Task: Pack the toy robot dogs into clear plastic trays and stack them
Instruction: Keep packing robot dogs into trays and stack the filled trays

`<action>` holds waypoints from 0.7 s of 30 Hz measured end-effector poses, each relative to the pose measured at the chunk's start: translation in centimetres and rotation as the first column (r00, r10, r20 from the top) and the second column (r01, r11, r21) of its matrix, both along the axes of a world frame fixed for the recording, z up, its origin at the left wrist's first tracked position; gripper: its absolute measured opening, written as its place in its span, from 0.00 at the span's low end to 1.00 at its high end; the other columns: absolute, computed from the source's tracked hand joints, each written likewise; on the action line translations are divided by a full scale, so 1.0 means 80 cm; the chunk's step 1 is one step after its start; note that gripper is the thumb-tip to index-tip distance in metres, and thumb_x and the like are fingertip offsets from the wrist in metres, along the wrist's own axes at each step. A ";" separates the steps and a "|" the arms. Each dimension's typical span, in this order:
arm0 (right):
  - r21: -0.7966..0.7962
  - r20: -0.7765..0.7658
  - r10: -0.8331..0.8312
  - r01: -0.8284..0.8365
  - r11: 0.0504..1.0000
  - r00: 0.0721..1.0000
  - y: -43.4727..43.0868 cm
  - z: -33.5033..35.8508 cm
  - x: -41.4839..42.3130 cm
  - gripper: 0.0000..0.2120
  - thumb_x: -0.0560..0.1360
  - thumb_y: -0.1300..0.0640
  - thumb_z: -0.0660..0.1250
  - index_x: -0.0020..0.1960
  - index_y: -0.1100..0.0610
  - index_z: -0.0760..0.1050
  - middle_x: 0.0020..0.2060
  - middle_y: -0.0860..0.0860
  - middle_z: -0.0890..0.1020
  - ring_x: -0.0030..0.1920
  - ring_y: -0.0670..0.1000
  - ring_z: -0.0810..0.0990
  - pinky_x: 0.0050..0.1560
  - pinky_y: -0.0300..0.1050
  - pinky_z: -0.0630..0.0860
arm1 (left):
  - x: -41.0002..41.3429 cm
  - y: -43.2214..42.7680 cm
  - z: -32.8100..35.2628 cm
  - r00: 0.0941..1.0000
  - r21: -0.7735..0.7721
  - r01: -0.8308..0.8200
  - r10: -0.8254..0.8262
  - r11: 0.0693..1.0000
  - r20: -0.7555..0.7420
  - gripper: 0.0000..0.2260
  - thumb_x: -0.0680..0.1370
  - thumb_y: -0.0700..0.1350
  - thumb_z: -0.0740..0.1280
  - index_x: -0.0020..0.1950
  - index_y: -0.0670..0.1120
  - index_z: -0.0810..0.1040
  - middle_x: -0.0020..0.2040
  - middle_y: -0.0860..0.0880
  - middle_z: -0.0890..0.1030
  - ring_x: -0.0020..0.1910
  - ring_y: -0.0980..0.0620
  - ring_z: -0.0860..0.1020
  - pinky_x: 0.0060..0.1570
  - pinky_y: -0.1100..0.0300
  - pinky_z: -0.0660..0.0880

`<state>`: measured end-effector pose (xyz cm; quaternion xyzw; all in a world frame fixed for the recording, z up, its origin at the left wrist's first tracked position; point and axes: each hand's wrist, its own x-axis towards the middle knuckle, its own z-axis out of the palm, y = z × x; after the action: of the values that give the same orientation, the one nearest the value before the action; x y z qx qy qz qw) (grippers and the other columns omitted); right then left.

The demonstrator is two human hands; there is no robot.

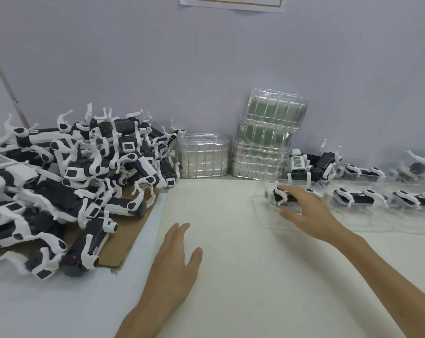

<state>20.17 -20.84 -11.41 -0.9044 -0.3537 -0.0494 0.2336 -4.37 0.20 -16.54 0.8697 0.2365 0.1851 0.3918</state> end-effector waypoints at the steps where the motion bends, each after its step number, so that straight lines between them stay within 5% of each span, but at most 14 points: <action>1: 0.040 -0.022 0.013 -0.012 0.999 1.000 0.008 0.005 -0.004 0.26 0.77 0.52 0.70 0.74 0.47 0.67 0.72 0.46 0.71 0.69 0.49 0.71 0.76 0.57 0.54 | 0.000 -0.002 -0.002 0.999 0.109 0.019 -0.016 0.994 -0.037 0.23 0.83 0.52 0.58 0.78 0.56 0.56 0.81 0.57 0.52 0.78 0.57 0.56 0.74 0.59 0.55; 5: 0.140 0.028 0.104 -0.106 0.984 0.994 0.051 0.024 -0.015 0.25 0.78 0.51 0.69 0.74 0.47 0.68 0.72 0.46 0.71 0.69 0.50 0.71 0.73 0.60 0.62 | 0.002 -0.010 -0.015 0.968 0.380 0.148 -0.055 0.913 -0.245 0.26 0.84 0.59 0.49 0.80 0.60 0.46 0.81 0.59 0.41 0.79 0.58 0.40 0.77 0.54 0.38; 11: 0.056 0.183 0.139 -0.152 0.987 0.973 0.157 0.052 0.007 0.24 0.79 0.49 0.68 0.73 0.51 0.69 0.70 0.49 0.75 0.68 0.53 0.73 0.70 0.57 0.66 | 0.010 -0.010 -0.030 0.892 0.464 0.283 -0.053 0.840 -0.448 0.28 0.81 0.64 0.41 0.80 0.60 0.40 0.80 0.56 0.34 0.78 0.51 0.32 0.74 0.48 0.31; 13: 0.002 0.216 0.142 -0.145 0.989 0.966 0.197 0.054 0.022 0.25 0.79 0.49 0.68 0.73 0.52 0.68 0.69 0.50 0.75 0.67 0.54 0.74 0.70 0.57 0.66 | 0.010 -0.010 -0.019 0.876 0.460 0.297 -0.047 0.837 -0.480 0.32 0.76 0.64 0.37 0.81 0.60 0.48 0.81 0.54 0.41 0.80 0.49 0.40 0.75 0.47 0.36; 16: -0.088 0.298 0.149 -0.128 0.988 0.943 0.249 0.047 0.047 0.28 0.78 0.47 0.68 0.74 0.52 0.66 0.69 0.52 0.74 0.67 0.55 0.74 0.70 0.55 0.62 | 0.007 -0.014 -0.012 0.897 0.497 0.269 -0.028 0.825 -0.441 0.28 0.73 0.61 0.50 0.65 0.56 0.81 0.68 0.50 0.78 0.66 0.45 0.78 0.66 0.43 0.71; 21: -0.277 0.486 0.172 -0.036 0.960 0.857 0.310 0.037 0.086 0.41 0.73 0.45 0.73 0.78 0.55 0.57 0.74 0.53 0.67 0.73 0.56 0.66 0.73 0.58 0.57 | 0.015 -0.009 -0.017 0.890 0.507 0.305 -0.053 0.806 -0.453 0.27 0.69 0.62 0.54 0.56 0.55 0.86 0.60 0.50 0.83 0.57 0.46 0.83 0.57 0.50 0.64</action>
<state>27.04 3.94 -8.44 -0.8615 -0.4548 -0.2254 0.0156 -3.18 -0.48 -17.89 0.9836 0.1639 0.0176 0.0729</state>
